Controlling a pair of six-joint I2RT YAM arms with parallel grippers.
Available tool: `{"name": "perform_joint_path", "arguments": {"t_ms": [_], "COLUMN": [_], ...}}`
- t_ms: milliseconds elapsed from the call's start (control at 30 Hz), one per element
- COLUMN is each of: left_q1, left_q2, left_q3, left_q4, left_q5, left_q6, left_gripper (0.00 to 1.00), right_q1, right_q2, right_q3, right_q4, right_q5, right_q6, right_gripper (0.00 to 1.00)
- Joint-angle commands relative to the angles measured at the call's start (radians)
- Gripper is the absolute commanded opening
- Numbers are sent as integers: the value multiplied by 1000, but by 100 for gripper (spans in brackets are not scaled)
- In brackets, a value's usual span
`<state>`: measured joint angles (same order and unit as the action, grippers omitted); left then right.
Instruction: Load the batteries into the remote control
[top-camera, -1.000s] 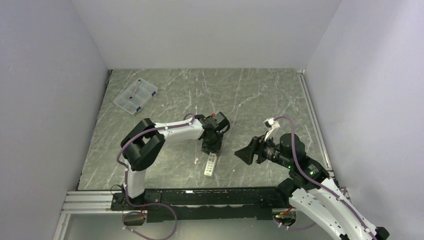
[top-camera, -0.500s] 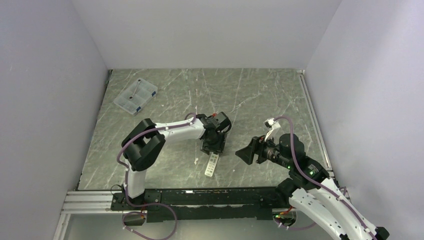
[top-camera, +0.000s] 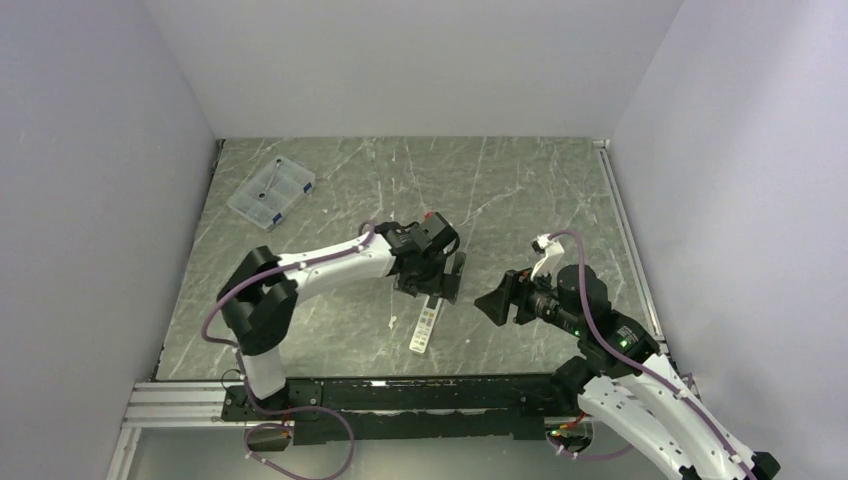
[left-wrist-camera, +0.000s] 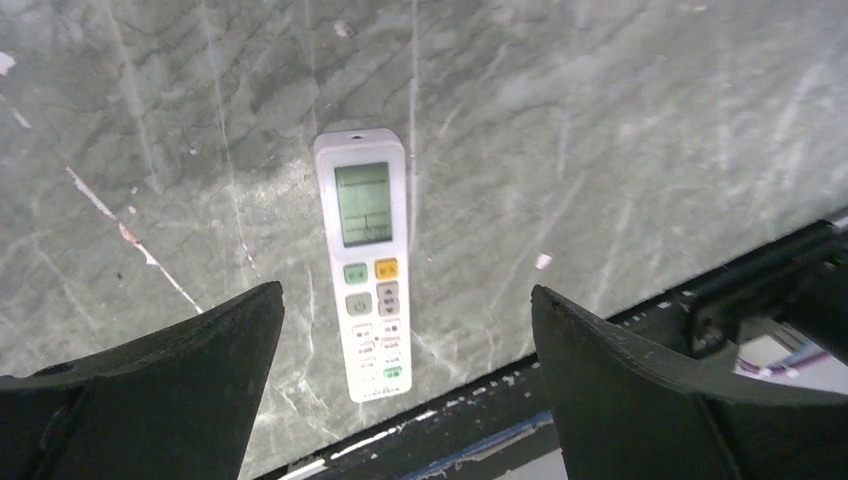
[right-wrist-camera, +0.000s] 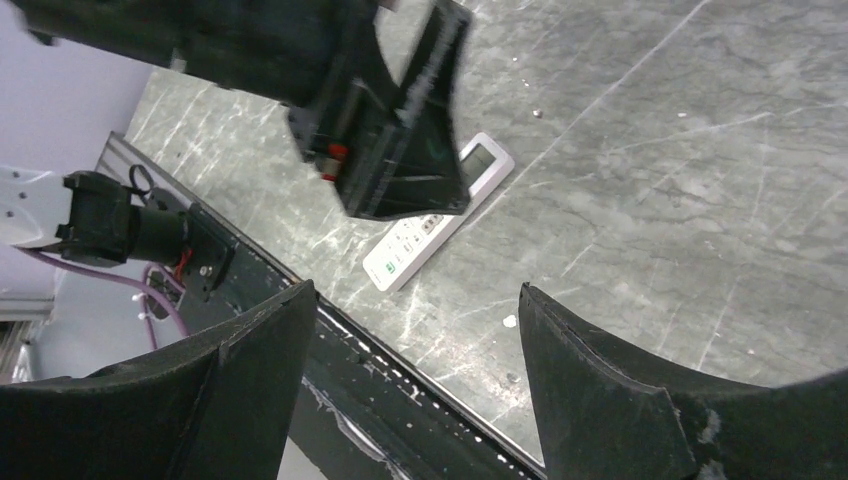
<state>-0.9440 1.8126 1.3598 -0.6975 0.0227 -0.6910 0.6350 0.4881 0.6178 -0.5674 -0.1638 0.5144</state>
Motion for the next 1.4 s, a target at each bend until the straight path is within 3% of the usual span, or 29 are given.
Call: {"name": "perform_joint_path", "arguments": {"t_ms": [0,567,867,1367], "left_q1": [-7,-7,-8,-8], "left_q2": [-127,-552,-778,-1191], "left_q3": [17,-119,-232,-451], "left_q4": [0,-57,-80,-26], "left_q5": [-20,-286,-361,-502], "left_q6": [34,117,135,167], "left_gripper": [99,100,99,99], "right_q1": [-1,-1,-1,-1], "right_q2": [-2,-8,-25,-63], "right_q3": [51,87,103,67], "right_q4": [-20,-53,-44,6], "right_q5": [70,330,387,354], "right_q6": [-18,-7,-60,-107], "right_gripper": [76,77,77,81]}}
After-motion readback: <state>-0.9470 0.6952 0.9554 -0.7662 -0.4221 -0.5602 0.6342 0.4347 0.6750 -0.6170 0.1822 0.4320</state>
